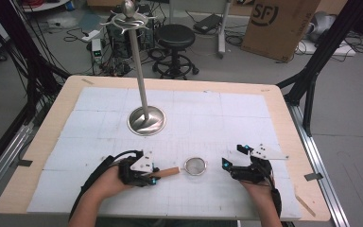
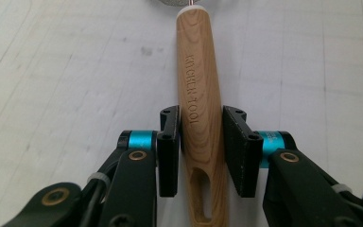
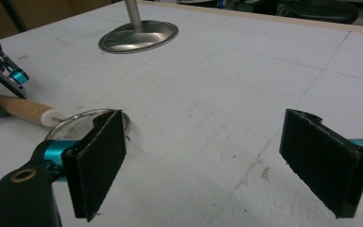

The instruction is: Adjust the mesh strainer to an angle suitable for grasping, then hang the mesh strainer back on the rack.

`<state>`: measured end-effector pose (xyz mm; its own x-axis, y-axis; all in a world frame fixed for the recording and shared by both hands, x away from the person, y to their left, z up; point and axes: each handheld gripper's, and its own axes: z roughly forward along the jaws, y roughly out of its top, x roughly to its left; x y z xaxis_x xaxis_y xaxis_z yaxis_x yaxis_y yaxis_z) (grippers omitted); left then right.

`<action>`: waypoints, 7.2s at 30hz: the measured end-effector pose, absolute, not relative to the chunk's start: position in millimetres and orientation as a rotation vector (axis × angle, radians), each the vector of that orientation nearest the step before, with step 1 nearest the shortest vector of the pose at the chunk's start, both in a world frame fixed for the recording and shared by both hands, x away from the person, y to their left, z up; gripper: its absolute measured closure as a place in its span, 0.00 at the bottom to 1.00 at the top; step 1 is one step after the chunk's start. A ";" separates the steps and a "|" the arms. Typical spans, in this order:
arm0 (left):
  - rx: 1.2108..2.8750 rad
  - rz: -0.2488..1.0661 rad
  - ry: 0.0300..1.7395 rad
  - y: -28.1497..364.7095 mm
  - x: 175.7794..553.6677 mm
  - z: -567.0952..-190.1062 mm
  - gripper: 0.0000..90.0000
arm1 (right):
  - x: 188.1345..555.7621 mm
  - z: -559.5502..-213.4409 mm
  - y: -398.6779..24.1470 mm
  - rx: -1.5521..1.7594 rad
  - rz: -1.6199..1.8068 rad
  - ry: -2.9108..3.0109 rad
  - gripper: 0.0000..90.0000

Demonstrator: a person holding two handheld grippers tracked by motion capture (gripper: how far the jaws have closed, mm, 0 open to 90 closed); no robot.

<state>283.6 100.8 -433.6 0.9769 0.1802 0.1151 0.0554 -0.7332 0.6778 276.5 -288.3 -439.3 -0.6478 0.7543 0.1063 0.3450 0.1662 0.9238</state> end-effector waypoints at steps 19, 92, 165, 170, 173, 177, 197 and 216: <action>2.414 0.218 0.069 20.4 300.8 -431.9 0.76 | 276.7 -439.5 -289.1 1.049 1.483 2.071 0.16; 1.909 0.421 0.673 197.8 283.4 -407.2 0.29 | 275.4 -441.4 -288.8 1.046 1.459 2.088 0.16; 1.881 0.430 0.759 220.3 290.4 -409.5 0.25 | 292.0 -417.7 -246.3 0.867 1.346 2.329 0.17; 1.868 0.439 0.760 223.9 290.5 -408.8 0.25 | 299.8 -413.5 -235.3 0.830 1.296 2.385 0.17; 1.856 0.442 0.760 226.2 290.3 -408.3 0.25 | 304.1 -412.3 -228.5 0.822 1.263 2.432 0.18; 1.847 0.444 0.758 227.4 289.8 -407.4 0.24 | 309.0 -410.6 -218.4 0.781 1.209 2.500 0.21; 1.849 0.437 0.753 227.3 289.9 -407.3 0.24 | 321.1 -413.8 -189.5 0.657 0.950 2.745 0.35; 1.860 0.433 0.756 226.2 290.1 -408.2 0.24 | 326.7 -418.7 -181.2 0.626 0.748 2.833 0.61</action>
<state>290.1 226.2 -408.2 0.7368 0.6745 -0.0464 0.3015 -0.2663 0.9156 326.7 -181.2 -418.7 -0.9027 0.4290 -0.0334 0.3566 0.7891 0.5001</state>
